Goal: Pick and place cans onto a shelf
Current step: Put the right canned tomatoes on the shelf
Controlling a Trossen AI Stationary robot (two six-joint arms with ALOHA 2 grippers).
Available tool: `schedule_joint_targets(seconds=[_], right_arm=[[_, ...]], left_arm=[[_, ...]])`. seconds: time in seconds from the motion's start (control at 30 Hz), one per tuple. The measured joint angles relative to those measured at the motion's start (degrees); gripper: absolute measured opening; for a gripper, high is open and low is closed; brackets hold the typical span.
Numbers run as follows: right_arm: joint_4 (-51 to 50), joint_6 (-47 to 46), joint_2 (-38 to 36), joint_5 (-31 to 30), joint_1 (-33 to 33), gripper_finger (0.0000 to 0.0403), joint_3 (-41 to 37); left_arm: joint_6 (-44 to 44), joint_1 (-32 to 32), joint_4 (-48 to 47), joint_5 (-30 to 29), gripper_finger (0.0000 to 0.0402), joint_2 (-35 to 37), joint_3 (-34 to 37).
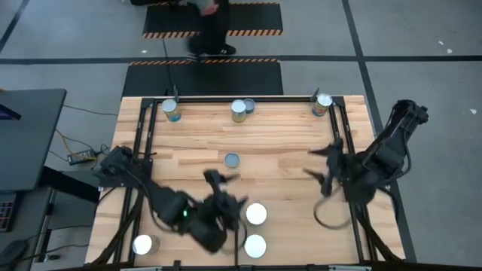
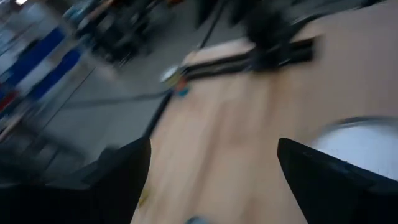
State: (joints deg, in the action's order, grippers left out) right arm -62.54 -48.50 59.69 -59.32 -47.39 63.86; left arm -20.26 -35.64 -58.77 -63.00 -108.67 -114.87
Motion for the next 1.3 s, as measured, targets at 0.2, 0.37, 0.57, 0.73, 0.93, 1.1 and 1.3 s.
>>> schedule_joint_targets(seconds=[0.2,0.37,0.57,0.73,0.93,1.1,1.3], right_arm=[[-15.03,-12.97,-3.07,-1.35,6.15,0.0295,-1.21],[-14.54,-15.69,-8.43,-0.33,13.23,0.0295,-8.82],[-11.87,-15.02,-15.82,3.72,25.82,0.0295,-18.54],[-1.96,-1.68,-18.04,10.06,38.72,0.0295,-22.14],[15.04,18.30,-16.77,23.44,59.73,0.0295,-22.32],[21.02,21.08,-13.70,30.13,74.58,0.0295,-22.34],[24.37,14.13,-12.02,27.65,80.45,0.0295,-24.92]], left_arm=[[-20.43,4.19,-24.45,-2.45,0.0357,2.74,0.00],[-28.15,8.46,-28.61,-2.67,0.0357,5.92,4.61],[-34.31,15.63,-30.76,1.38,0.0357,11.33,17.33],[-34.55,21.39,-24.42,6.44,0.0357,17.07,30.06],[-28.43,27.41,-11.21,12.20,0.0357,24.06,43.27],[-23.75,31.32,0.07,16.89,0.0357,29.82,53.54],[-19.25,35.18,18.15,26.72,0.0357,36.17,67.65]])
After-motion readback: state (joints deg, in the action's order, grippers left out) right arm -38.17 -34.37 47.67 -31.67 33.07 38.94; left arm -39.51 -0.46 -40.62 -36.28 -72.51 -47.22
